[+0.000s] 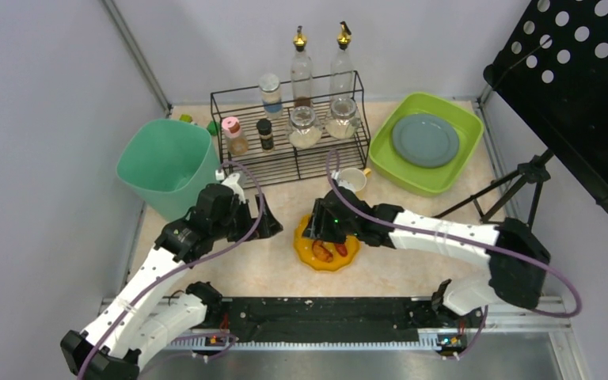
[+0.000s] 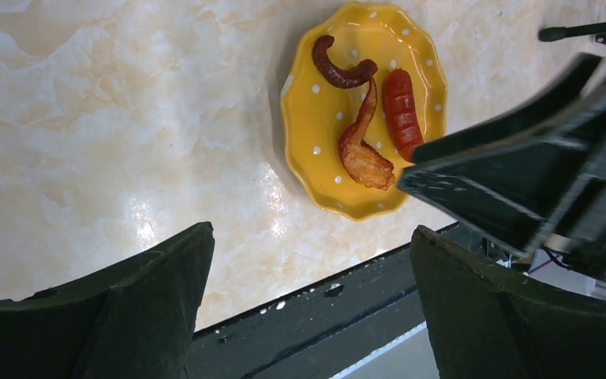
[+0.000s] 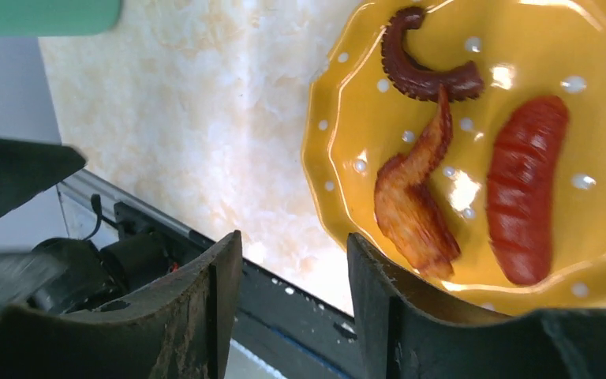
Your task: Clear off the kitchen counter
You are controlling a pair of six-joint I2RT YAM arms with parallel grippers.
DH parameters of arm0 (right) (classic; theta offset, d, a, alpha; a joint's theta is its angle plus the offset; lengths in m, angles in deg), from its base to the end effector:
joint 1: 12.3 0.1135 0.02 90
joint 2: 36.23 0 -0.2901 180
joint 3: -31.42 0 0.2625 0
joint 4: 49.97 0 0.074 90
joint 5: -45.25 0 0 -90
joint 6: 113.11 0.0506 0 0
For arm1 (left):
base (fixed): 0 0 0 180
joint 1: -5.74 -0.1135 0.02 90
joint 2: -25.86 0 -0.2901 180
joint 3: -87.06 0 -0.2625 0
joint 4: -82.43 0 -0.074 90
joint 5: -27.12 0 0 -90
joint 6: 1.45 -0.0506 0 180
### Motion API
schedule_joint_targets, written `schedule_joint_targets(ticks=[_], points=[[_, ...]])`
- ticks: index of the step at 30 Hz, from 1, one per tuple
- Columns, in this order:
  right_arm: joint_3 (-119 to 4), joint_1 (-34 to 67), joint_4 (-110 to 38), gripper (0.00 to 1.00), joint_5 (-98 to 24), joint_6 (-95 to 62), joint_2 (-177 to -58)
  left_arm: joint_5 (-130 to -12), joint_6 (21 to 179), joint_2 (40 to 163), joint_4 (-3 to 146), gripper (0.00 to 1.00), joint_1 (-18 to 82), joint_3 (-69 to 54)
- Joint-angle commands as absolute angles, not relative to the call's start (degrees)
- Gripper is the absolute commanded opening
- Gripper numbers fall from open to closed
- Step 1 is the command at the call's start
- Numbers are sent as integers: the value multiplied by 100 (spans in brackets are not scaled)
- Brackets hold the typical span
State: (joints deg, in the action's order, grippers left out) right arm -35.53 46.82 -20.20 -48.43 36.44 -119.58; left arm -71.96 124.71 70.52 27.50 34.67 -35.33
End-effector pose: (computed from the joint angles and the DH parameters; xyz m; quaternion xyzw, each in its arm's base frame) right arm 0.1693 0.2768 0.2377 0.0155 0.9272 0.3057 0.2159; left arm 0.1376 -0.0852 0.2933 -0.0253 0.9108 -0.2792 0.3030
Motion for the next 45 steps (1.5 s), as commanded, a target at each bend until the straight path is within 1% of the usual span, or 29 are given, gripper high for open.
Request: schedule_joint_targets(ticks=[1, 6, 8, 10, 15, 19, 26, 36, 45], points=[[-3186, 4745, -1461, 53, -5389, 3659, -11073, -7484, 12582, 7256, 3415, 99, 3463, -3804], [-2752, 4601, -903, 55, -5767, 3722, -10274, -7892, 12660, 7865, 3911, 99, 3471, -4020], [-2539, 4456, -734, 55, -5812, 3731, -9983, -8053, 12623, 8296, 4042, 95, 3478, -4062], [-2261, 4271, -672, 55, -5782, 3732, -9727, -8108, 12603, 8641, 4180, 90, 3486, -4125], [-1731, 3864, -667, 54, -5678, 3665, -9240, -8080, 12644, 9144, 4522, 78, 3533, -4297], [-1536, 3672, -719, 54, -5618, 3566, -9277, -8104, 12674, 9450, 4731, 74, 3585, -4345], [-1171, 3453, -1275, 54, -5275, 3538, -9433, -8087, 12735, 9841, 5037, 64, 3666, -4443], [-1054, 3406, -1518, 53, -5191, 3520, -9530, -7921, 12845, 10431, 5314, 48, 3682, -4415], [-785, 3398, -1779, 53, -5064, 3615, -9546, -7948, 12910, 10797, 5488, 40, 3681, -4316]])
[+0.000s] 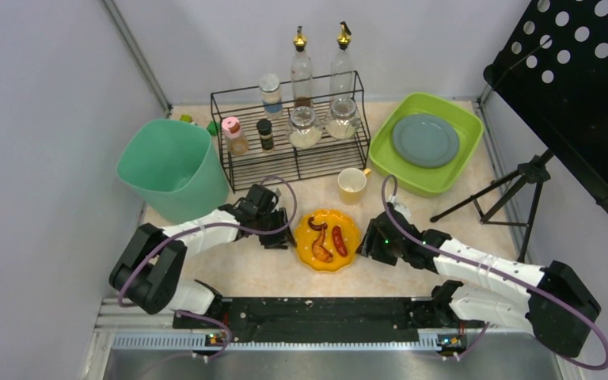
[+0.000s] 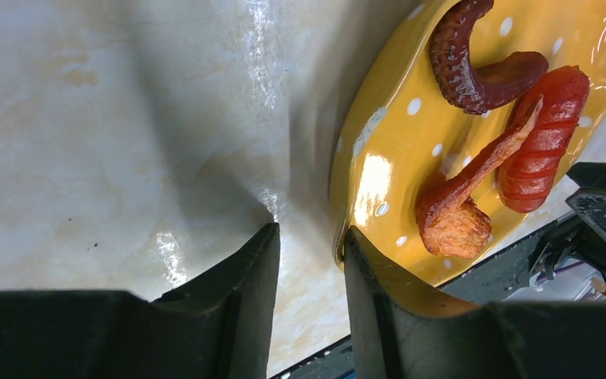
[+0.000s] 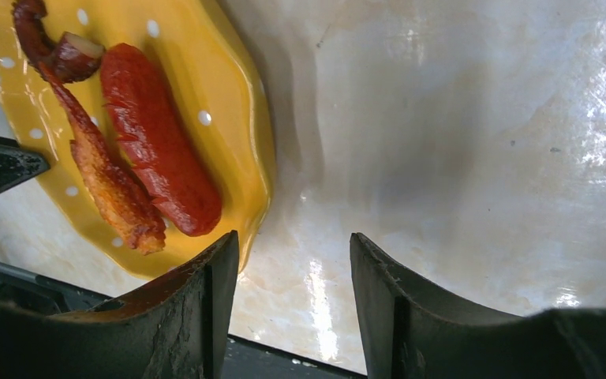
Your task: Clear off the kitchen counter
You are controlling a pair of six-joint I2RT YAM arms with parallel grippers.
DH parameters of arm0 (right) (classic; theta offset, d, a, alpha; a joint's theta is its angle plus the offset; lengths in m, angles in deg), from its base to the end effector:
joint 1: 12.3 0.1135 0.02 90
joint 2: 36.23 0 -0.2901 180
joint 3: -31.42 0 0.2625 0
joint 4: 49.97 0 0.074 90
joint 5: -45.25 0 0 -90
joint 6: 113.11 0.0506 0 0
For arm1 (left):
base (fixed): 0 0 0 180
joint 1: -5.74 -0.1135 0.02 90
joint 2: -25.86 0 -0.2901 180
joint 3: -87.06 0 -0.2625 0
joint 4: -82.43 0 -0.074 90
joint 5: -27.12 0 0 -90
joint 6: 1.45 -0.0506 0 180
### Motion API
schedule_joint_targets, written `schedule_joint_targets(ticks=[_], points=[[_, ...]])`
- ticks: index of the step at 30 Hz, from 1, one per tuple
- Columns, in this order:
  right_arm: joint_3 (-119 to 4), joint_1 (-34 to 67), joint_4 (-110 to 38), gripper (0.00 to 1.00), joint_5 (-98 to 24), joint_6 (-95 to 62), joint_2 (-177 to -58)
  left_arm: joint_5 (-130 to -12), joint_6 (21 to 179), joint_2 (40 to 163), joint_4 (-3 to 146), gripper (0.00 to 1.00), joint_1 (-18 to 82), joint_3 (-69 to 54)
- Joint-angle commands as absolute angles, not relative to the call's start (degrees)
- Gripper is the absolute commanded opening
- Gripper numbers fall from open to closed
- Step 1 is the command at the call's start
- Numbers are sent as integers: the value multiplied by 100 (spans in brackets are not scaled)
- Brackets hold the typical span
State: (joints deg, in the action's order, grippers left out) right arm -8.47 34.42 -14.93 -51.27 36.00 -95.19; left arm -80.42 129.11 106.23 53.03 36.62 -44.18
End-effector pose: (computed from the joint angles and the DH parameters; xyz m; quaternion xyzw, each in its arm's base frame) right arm 0.1354 0.1354 0.1756 0.1199 0.9424 0.2128 0.2286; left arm 0.2104 -0.1436 0.1550 -0.0427 0.9567 -0.2643 0.1147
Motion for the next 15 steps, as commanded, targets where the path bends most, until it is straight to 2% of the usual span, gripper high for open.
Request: schedule_joint_targets(ticks=[1, 13, 15], points=[[-758, 3397, -1796, 53, -5068, 3619, -9566, -7948, 12915, 10834, 5500, 39, 3683, -4291], [-526, 3362, -2097, 52, -5052, 3774, -9660, -7788, 13006, 10852, 5545, 2, 3682, -4572], [-456, 3337, -2215, 52, -4999, 3806, -9687, -7744, 13029, 10860, 5572, 0, 3680, -4665]])
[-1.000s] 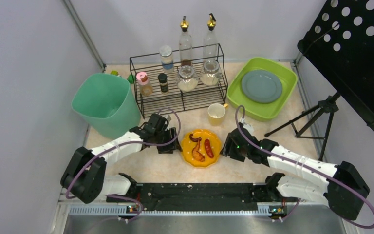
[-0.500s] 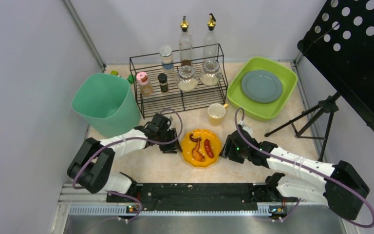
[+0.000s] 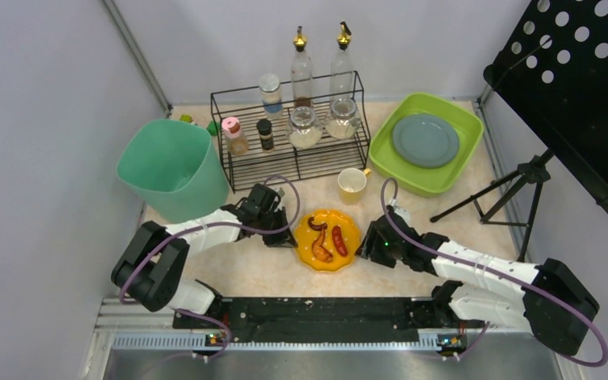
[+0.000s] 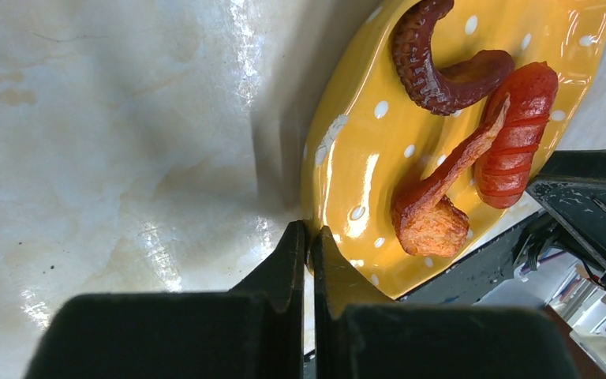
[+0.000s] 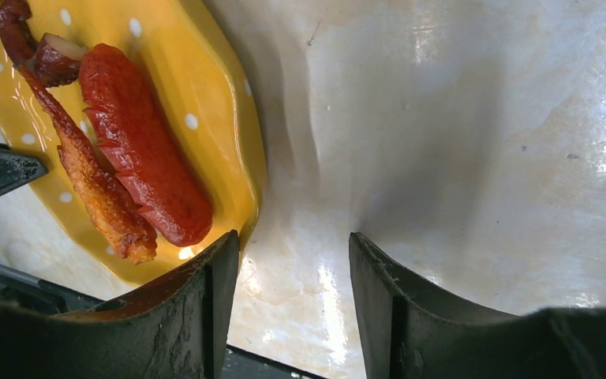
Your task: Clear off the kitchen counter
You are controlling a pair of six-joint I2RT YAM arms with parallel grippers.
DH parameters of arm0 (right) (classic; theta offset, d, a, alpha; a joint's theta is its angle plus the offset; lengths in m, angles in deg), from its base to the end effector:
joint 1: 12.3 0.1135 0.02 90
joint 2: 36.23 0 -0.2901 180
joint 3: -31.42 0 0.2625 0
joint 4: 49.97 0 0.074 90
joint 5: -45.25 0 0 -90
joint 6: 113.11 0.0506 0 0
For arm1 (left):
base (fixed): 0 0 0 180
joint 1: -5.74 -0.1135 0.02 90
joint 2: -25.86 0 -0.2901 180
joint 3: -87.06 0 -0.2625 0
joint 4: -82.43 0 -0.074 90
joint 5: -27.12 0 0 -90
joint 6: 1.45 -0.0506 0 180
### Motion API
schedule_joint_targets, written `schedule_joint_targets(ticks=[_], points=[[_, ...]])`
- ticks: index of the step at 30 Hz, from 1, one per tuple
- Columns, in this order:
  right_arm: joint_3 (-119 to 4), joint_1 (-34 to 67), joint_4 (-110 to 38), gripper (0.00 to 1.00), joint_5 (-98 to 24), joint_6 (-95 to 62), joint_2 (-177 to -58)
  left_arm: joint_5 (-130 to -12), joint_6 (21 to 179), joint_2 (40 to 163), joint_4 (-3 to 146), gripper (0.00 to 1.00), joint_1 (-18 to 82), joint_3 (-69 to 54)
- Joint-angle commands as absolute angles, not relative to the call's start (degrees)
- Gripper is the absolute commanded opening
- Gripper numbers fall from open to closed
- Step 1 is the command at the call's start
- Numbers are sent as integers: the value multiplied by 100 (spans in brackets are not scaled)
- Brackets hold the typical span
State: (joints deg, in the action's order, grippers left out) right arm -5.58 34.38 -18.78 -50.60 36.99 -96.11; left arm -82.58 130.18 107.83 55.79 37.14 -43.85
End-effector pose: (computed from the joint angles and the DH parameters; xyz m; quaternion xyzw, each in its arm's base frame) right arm 0.1336 0.1341 0.1617 0.1266 0.9417 0.2183 0.2227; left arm 0.2144 -0.1509 0.1534 -0.0400 0.9508 -0.2868 0.1099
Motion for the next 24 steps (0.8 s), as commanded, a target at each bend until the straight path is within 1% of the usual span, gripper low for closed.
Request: schedule_joint_targets(ticks=[1, 11, 18, 24], points=[[-424, 3318, -2261, 53, -4994, 3835, -9703, -7727, 13033, 10862, 5587, 0, 3681, -4711], [-33, 3305, -2812, 52, -4962, 4179, -9626, -7704, 13152, 11003, 6068, 0, 3677, -5236], [180, 3273, -2865, 52, -5233, 4432, -9396, -7726, 13142, 11105, 6278, 0, 3674, -5443], [319, 3240, -3286, 52, -5293, 4536, -9536, -7796, 13112, 11234, 6477, 0, 3675, -5591]])
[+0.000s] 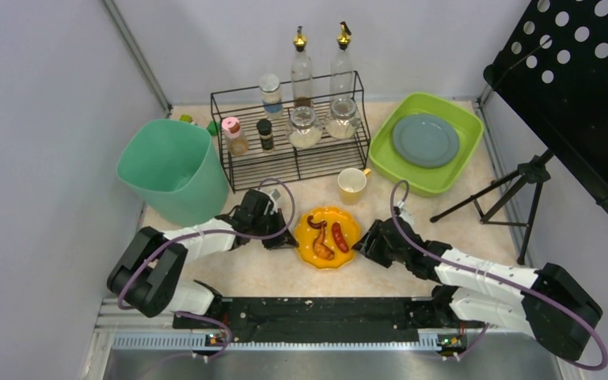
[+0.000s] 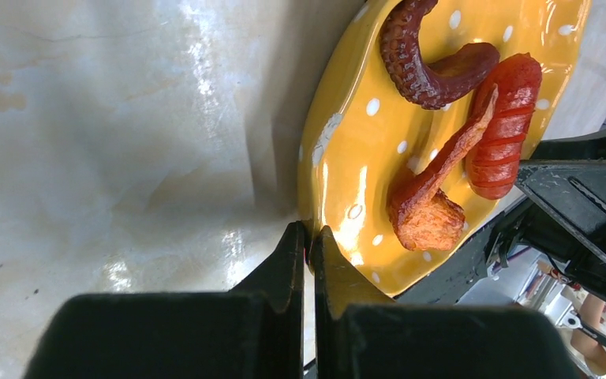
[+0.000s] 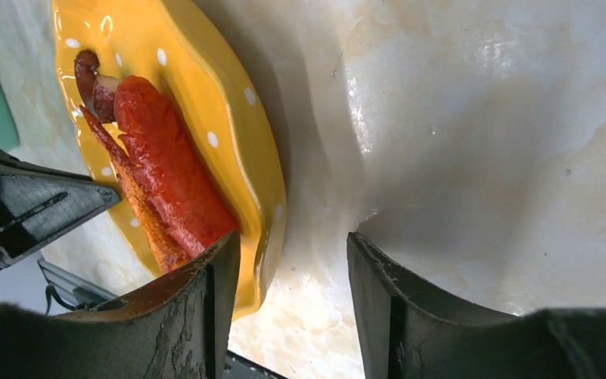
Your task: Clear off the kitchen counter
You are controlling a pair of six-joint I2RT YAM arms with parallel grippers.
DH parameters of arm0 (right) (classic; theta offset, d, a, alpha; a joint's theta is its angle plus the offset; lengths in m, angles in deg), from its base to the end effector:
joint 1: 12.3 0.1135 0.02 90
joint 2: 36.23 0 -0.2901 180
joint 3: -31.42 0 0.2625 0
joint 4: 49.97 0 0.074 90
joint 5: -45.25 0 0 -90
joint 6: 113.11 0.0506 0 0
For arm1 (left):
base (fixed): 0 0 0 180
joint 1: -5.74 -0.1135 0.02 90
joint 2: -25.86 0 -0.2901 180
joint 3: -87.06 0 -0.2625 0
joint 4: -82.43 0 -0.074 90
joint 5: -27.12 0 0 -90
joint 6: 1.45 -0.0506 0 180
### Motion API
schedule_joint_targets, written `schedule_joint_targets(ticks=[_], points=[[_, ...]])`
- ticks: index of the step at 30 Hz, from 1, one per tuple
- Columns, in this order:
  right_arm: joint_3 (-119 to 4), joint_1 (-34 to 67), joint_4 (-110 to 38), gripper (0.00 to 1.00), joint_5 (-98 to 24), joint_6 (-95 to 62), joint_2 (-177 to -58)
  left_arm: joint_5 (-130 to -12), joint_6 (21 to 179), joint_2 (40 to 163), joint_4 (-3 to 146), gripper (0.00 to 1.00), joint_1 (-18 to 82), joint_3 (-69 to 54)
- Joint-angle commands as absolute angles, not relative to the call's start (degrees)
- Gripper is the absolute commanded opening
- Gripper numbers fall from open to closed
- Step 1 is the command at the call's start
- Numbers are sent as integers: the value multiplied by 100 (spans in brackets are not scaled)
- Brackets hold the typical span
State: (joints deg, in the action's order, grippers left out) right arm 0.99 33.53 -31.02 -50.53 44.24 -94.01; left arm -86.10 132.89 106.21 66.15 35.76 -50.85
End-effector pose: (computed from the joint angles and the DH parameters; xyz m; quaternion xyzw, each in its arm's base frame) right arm 0.1321 0.1287 0.1484 0.1915 0.9072 0.2845 0.2437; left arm 0.2042 -0.1410 0.1388 -0.0555 0.9334 -0.3330 0.1218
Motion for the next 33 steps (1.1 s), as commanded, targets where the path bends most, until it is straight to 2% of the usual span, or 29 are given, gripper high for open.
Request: schedule_joint_targets(ticks=[1, 13, 22, 33], points=[[340, 3239, -3410, 52, -5281, 4561, -9601, -7811, 13122, 11242, 6505, 0, 3676, -5617], [658, 3244, -4394, 52, -5332, 4840, -9997, -7811, 13155, 11131, 6597, 0, 3642, -5806], [889, 3235, -5225, 48, -5597, 4876, -10121, -7826, 13138, 11135, 6610, 0, 3637, -5793], [1021, 3235, -6838, 45, -5348, 4873, -11172, -7825, 13136, 11145, 6592, 0, 3639, -5793]])
